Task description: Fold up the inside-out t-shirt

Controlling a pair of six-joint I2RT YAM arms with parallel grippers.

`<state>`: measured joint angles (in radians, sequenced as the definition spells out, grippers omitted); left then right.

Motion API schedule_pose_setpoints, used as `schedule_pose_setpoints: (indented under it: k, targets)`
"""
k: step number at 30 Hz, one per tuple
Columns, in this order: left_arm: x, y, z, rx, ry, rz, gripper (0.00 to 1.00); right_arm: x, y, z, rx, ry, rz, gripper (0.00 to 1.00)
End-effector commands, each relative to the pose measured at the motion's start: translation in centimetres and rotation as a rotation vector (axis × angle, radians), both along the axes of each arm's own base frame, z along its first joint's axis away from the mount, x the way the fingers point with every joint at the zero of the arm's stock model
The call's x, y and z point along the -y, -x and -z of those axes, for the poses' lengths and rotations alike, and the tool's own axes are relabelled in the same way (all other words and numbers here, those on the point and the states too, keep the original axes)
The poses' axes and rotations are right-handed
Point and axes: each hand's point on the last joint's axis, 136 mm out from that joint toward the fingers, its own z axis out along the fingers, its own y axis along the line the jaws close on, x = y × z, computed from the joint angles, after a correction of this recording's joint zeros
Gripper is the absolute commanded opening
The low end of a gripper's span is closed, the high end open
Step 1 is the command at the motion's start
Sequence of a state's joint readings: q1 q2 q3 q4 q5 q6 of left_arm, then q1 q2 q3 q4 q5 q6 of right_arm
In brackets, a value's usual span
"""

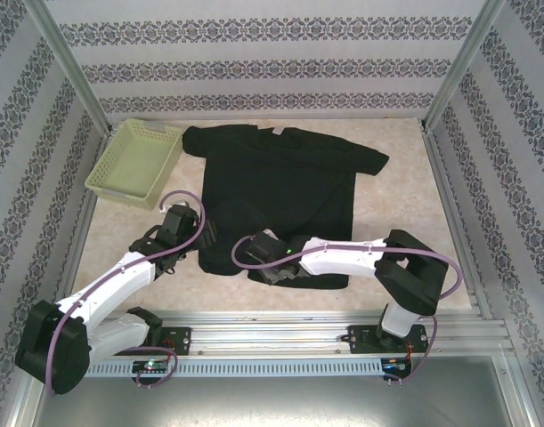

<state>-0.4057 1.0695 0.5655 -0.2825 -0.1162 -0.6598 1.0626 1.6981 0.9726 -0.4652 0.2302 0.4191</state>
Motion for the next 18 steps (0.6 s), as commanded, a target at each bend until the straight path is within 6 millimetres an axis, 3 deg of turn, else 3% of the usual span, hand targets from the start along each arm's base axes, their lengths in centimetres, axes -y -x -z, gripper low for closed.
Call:
schedule_pose_setpoints:
  k: [1,5,18]
  targets:
    - [-0.1,-0.4,-0.5,0.046,0.006,-0.017,0.85,0.6,-0.7,0.3,0.018,0.061,0.021,0.56]
    - [-0.2,-0.4,-0.9,0.057,-0.006,-0.009,0.86,0.6,-0.8,0.3,0.013,0.080,0.021,0.51]
    - [0.1,-0.6,-1.4,0.071,-0.012,0.019,0.87,1.9,-3.1,-0.9,0.092,0.116,0.088,0.19]
